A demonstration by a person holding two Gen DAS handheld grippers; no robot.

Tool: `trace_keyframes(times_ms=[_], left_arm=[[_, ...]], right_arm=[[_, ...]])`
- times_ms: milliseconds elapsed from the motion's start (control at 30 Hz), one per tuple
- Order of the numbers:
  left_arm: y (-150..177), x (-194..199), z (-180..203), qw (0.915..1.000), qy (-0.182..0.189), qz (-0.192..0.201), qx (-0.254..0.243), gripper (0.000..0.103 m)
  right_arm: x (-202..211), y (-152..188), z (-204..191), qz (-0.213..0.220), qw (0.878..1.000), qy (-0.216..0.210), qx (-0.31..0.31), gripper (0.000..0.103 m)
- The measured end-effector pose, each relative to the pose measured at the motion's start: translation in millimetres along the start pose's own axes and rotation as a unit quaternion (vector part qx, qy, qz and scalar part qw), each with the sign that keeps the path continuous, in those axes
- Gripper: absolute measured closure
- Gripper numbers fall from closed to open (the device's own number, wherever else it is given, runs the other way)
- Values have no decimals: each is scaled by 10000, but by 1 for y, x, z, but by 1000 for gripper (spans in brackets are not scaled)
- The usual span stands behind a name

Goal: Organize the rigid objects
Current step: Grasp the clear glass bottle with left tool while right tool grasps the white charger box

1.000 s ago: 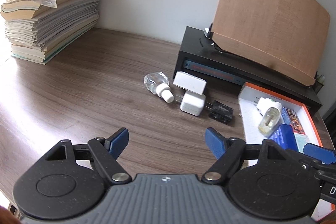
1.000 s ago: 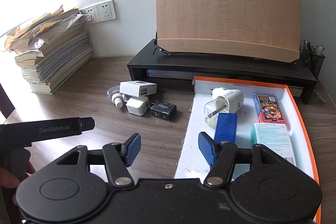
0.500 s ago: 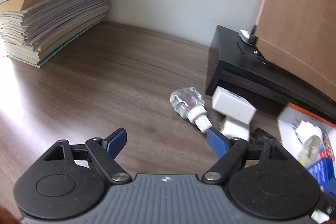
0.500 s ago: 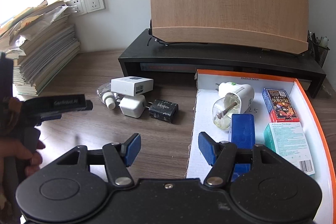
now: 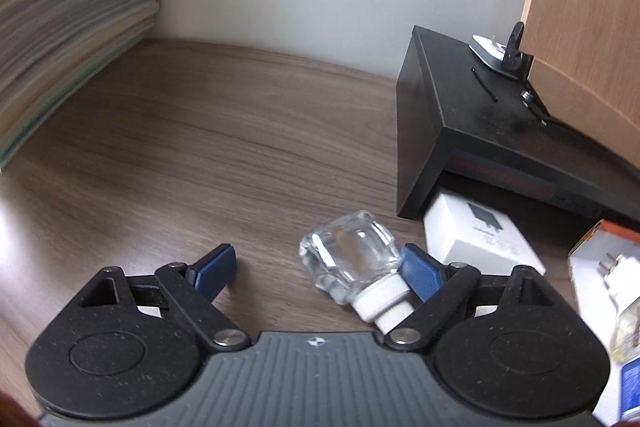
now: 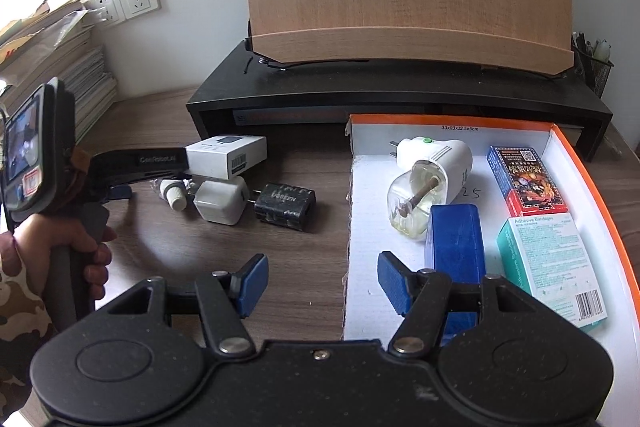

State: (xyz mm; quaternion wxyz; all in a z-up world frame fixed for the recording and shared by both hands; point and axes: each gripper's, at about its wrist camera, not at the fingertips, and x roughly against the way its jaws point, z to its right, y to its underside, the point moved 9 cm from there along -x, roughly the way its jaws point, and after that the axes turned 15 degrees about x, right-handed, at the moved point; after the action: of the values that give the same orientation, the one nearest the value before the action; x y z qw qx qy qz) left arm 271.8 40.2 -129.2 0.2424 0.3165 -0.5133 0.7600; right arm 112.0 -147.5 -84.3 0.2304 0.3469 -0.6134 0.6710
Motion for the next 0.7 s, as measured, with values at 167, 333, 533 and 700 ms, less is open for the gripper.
trace_keyframes(times_ms=[167, 333, 533, 700], left_arm=[[1, 14, -28, 9997, 126, 24, -193, 7], [-3, 24, -37, 9991, 308, 119, -267, 5], [-1, 7, -17, 9960, 476, 137, -745, 7], [-1, 1, -8, 9917, 580, 368, -1089, 43]], right_arm=[[-6, -4, -3, 29, 10000, -34, -50, 30], [-11, -10, -8, 53, 9999, -87, -77, 30], [-15, -23, -13, 121, 9999, -94, -50, 30], [-22, -40, -14, 184, 9995, -145, -191, 30]])
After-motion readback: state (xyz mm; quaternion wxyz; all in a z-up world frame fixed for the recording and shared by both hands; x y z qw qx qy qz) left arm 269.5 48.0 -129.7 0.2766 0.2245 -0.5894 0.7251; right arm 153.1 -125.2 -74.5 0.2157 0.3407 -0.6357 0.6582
